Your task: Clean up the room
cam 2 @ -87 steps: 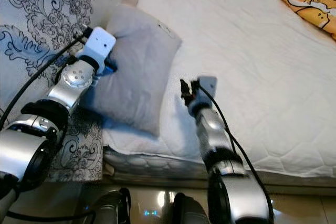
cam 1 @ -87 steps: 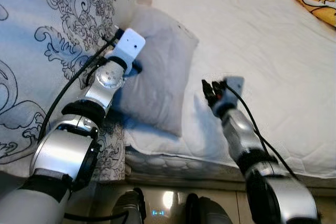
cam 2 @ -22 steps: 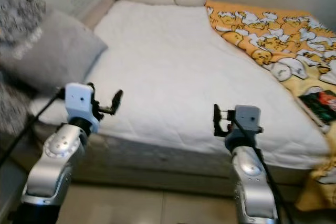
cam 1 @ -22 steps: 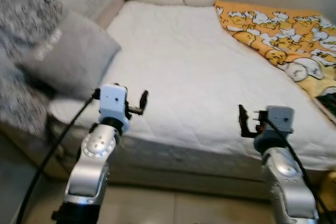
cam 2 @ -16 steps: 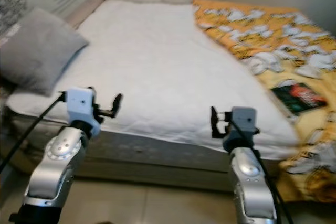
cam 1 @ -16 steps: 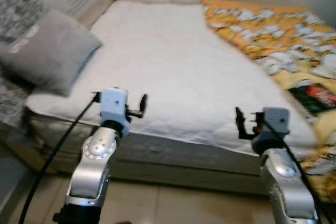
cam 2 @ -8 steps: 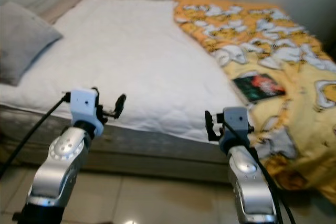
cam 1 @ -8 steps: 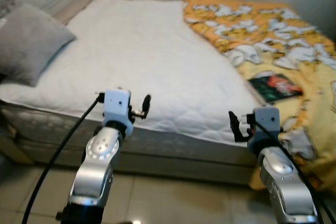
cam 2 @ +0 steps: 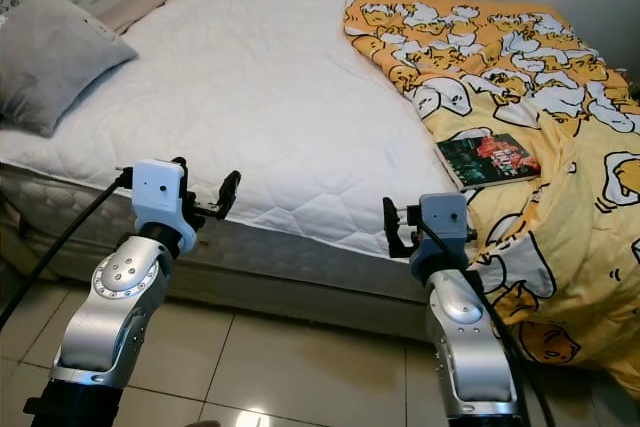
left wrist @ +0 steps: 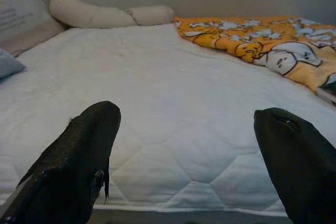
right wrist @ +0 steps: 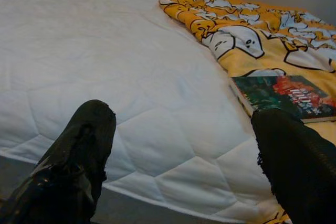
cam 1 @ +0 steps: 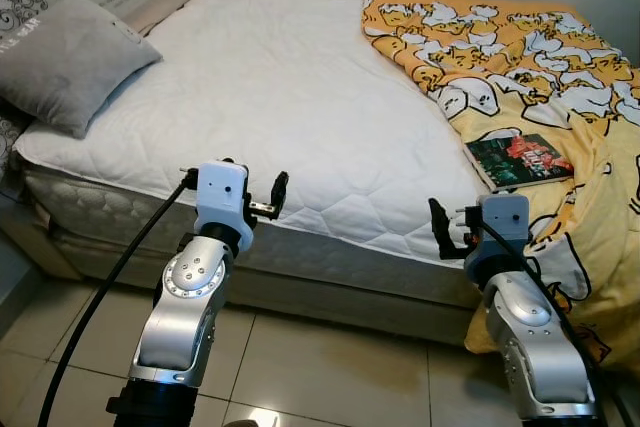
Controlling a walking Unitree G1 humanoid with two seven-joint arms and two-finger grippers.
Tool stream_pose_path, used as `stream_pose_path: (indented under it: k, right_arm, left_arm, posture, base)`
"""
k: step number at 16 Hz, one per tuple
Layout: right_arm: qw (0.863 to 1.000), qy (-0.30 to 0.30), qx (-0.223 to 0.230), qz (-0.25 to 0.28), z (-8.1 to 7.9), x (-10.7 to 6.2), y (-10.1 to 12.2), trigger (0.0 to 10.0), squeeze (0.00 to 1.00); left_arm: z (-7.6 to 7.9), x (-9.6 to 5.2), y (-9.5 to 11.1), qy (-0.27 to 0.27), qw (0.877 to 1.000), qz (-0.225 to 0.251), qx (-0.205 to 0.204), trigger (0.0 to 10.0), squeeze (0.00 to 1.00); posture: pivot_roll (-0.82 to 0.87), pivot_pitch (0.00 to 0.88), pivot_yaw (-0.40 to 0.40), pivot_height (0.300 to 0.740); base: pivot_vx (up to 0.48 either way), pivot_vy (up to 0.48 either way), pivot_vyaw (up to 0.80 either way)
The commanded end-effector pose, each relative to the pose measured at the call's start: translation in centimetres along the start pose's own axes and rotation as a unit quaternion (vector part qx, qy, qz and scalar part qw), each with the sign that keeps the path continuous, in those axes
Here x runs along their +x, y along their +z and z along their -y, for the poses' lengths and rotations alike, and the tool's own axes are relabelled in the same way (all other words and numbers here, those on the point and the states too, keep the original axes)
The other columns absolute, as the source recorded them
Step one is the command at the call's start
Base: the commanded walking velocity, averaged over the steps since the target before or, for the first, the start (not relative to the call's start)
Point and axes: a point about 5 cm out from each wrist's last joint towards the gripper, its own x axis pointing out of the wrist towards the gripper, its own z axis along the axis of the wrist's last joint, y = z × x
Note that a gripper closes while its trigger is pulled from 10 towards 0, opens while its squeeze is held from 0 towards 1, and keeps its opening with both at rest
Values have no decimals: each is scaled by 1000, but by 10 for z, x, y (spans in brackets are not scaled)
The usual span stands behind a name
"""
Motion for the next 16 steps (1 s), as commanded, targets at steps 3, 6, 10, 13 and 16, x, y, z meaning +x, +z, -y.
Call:
stream_pose_path:
  k: [3, 6, 10, 13, 16]
  right_arm:
    - [1000, -21, 9, 10, 9, 2, 6, 10000, 0]
    - [999, -29, 11, 10, 12, 2, 6, 10000, 0]
    - [999, -33, 17, 7, 13, 4, 7, 10000, 0]
    - [999, -35, 14, 10, 16, 5, 10, 10000, 0]
    - [999, -40, 16, 11, 18, 6, 11, 10000, 0]
  left_arm:
    - [0, 1, 3, -3, 1000, 5, -3, 10000, 898]
    - [0, 1, 2, -6, 1000, 6, 4, 10000, 898]
    - [2, 3, 2, -7, 1000, 7, 4, 10000, 902]
    - [0, 5, 4, -3, 1000, 10, 6, 10000, 902]
    - [0, 5, 4, -2, 1000, 12, 6, 10000, 898]
  posture:
    - [12, 0, -26, 740]
    - [11, 0, -28, 740]
    - [6, 0, -28, 740]
    - [5, 0, -32, 740]
    - [1, 0, -33, 740]
  base:
    - [185, 0, -733]
    - [309, 0, -263]
    - [322, 0, -200]
    - [338, 0, -800]
    - [341, 0, -429]
